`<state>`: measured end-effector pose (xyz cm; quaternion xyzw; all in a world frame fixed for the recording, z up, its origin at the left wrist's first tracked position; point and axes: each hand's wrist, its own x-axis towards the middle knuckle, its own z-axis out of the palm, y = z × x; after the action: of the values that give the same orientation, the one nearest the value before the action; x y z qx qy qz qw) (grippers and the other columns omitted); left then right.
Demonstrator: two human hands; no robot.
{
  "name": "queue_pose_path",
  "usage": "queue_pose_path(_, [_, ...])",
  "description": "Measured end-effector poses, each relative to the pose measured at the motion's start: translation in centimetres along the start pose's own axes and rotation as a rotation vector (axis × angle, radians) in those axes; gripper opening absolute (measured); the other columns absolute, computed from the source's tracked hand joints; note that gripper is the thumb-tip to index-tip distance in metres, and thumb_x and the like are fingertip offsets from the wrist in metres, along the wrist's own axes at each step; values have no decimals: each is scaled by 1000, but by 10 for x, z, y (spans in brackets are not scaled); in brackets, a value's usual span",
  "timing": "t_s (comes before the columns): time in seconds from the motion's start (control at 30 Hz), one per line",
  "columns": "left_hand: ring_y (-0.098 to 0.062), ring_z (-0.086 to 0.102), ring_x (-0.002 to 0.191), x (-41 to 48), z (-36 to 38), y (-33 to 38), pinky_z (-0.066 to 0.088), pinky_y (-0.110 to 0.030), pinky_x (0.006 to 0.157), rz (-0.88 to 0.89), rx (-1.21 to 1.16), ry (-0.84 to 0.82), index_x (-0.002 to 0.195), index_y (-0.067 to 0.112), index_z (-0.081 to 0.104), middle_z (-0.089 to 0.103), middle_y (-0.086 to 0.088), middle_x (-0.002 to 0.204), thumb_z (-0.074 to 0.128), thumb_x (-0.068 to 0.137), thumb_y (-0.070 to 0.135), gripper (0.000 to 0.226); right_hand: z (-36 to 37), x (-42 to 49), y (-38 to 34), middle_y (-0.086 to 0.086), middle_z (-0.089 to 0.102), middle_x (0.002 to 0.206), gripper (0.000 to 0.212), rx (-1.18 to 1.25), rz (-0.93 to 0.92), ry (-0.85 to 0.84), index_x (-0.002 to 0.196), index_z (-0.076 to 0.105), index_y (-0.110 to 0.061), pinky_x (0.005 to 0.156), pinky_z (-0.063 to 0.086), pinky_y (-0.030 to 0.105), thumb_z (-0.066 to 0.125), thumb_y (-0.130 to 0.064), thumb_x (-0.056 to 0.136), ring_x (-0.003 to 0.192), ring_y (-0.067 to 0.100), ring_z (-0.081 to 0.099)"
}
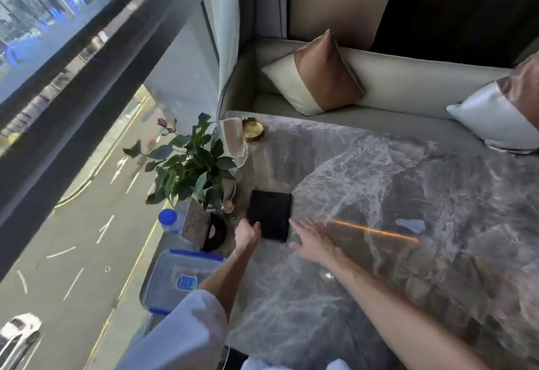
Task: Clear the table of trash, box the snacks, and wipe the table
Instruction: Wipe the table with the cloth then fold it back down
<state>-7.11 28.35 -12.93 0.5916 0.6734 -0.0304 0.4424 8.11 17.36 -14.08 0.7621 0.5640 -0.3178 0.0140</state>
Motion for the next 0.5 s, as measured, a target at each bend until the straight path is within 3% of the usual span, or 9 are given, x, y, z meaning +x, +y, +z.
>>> queue_pose_path(0.23, [-38, 42, 136, 51, 8, -13, 32, -36, 110, -23, -87, -20, 142, -8, 31, 42, -28, 145, 57, 95, 22, 62, 31, 57, -32, 8, 18, 163, 77, -9, 54, -254, 156, 12, -20, 122, 18, 42, 52, -40, 94, 150, 30, 15])
queue_pose_path(0.33, [-39, 53, 126, 65, 9, -15, 44, -41, 105, -113, -186, -41, 134, -8, 42, 53, -28, 134, 62, 91, 21, 55, 34, 64, -34, 8, 16, 163, 74, 44, 77, -275, 157, 11, -19, 123, 16, 38, 49, -40, 96, 151, 28, 15])
queue_pose_path(0.43, [-30, 65, 104, 68, 8, -4, 50, -37, 85, -72, -332, -80, 108, -9, 63, 68, -23, 106, 62, 83, 18, 37, 24, 68, -35, 7, 23, 162, 63, 431, 218, -179, 155, 21, -17, 121, 17, 31, 41, -42, 101, 150, 22, 22])
queue_pose_path(0.5, [-25, 64, 97, 59, 9, 9, 50, -33, 80, 8, -424, -123, 107, -9, 64, 68, -19, 100, 59, 83, 12, 33, 8, 72, -34, 4, 29, 159, 63, 872, 374, -85, 153, 30, -16, 122, 17, 30, 41, -48, 100, 148, 19, 27])
